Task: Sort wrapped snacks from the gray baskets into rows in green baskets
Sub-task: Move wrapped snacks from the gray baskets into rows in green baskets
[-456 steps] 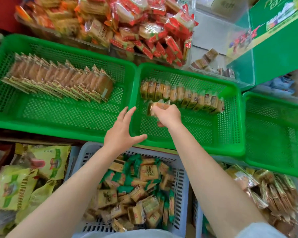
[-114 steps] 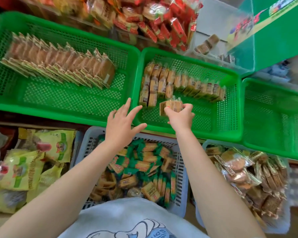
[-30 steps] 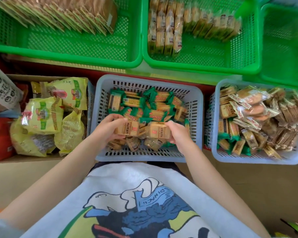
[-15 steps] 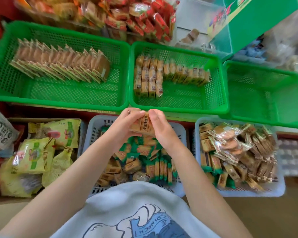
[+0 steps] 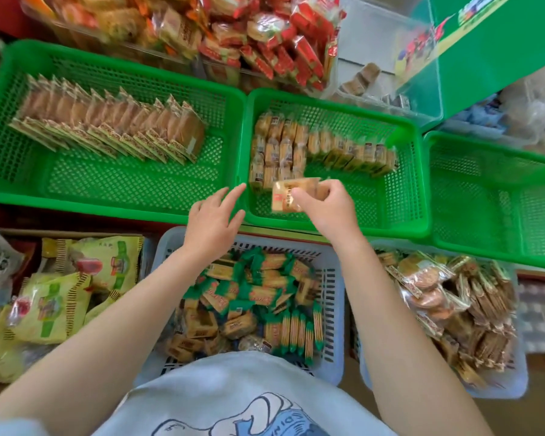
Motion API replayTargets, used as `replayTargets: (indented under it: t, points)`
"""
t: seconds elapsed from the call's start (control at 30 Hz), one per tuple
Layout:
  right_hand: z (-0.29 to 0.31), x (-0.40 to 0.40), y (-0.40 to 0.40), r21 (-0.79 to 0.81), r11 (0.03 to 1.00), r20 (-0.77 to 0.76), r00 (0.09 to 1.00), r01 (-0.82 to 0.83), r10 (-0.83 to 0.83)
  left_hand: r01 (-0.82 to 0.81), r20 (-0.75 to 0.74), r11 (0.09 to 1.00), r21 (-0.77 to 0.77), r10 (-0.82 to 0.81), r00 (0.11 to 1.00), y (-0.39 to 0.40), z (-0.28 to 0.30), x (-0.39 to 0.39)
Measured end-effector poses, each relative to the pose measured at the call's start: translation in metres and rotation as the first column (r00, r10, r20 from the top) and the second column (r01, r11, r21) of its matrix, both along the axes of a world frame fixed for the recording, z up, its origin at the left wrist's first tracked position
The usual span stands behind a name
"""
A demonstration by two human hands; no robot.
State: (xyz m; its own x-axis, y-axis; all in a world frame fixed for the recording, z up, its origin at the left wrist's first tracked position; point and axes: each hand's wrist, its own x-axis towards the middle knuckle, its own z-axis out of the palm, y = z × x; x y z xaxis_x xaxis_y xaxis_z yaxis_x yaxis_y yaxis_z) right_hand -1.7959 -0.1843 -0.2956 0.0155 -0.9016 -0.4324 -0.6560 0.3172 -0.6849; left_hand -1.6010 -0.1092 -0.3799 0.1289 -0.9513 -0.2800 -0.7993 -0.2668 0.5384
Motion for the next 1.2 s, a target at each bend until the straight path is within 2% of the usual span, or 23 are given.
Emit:
replayTargets:
  t: [0.07, 0.17, 0.3, 0.47, 0.6, 0.67, 0.77, 0.83, 0.9, 0.97, 1.07, 1.13, 1.2]
  points:
    - [-0.015, 0.022, -0.009, 0.044, 0.997, -0.162, 0.985, -0.057, 0.063, 0.062, 0.075, 0.998, -0.020, -0.060, 0.995, -0.001, -0.007, 0.004]
    - [-0.041, 0.047, -0.018, 0.090, 0.991, -0.352, 0.927, -0.103, 0.128, 0.078, 0.084, 0.997, -0.020, -0.076, 0.994, -0.001, -0.011, 0.007]
    - [-0.057, 0.062, -0.025, 0.248, 0.955, -0.317, 0.918, -0.161, 0.237, 0.058, 0.081, 0.998, -0.017, -0.056, 0.995, -0.001, -0.011, 0.005]
    - [-0.069, 0.060, -0.030, 0.238, 0.959, -0.390, 0.888, -0.157, 0.243, 0.067, 0.107, 0.998, 0.002, -0.067, 0.992, -0.003, -0.014, 0.006]
    - [-0.064, 0.055, -0.033, 0.237, 0.958, -0.364, 0.899, -0.163, 0.243, 0.072, 0.105, 0.997, 0.015, -0.073, 0.992, -0.002, -0.013, 0.006]
    - [-0.055, 0.048, -0.025, 0.132, 0.981, -0.317, 0.932, -0.140, 0.175, 0.072, 0.067, 0.997, 0.025, -0.074, 0.995, -0.003, -0.011, 0.007]
    - [-0.033, 0.037, 0.005, -0.065, 0.995, -0.090, 0.994, -0.069, 0.063, 0.029, -0.127, 1.000, 0.005, -0.028, 0.991, -0.001, 0.001, 0.011]
    - [-0.022, 0.029, 0.029, -0.060, 0.995, 0.034, 0.996, -0.075, 0.077, -0.089, -0.190, 0.990, -0.108, 0.067, 0.979, 0.014, 0.013, 0.016]
    - [-0.023, 0.020, 0.051, 0.044, 0.991, 0.065, 0.990, -0.127, 0.124, -0.201, -0.175, 0.960, -0.193, 0.168, 0.970, 0.039, 0.024, 0.020]
    - [-0.044, 0.011, 0.074, 0.194, 0.963, 0.010, 0.982, -0.187, 0.189, -0.255, -0.217, 0.964, -0.071, 0.235, 0.947, 0.070, 0.019, 0.022]
    - [-0.092, 0.001, 0.109, 0.401, 0.890, -0.087, 0.959, -0.216, 0.271, -0.198, -0.241, 0.923, 0.329, 0.285, 0.928, 0.117, -0.017, 0.023]
    - [-0.126, 0.001, 0.130, 0.488, 0.832, -0.088, 0.934, -0.263, 0.347, -0.163, -0.231, 0.868, 0.469, 0.299, 0.926, 0.150, -0.041, 0.022]
    - [-0.155, 0.003, 0.151, 0.538, 0.778, -0.087, 0.897, -0.324, 0.434, -0.154, -0.229, 0.823, 0.546, 0.324, 0.918, 0.176, -0.059, 0.019]
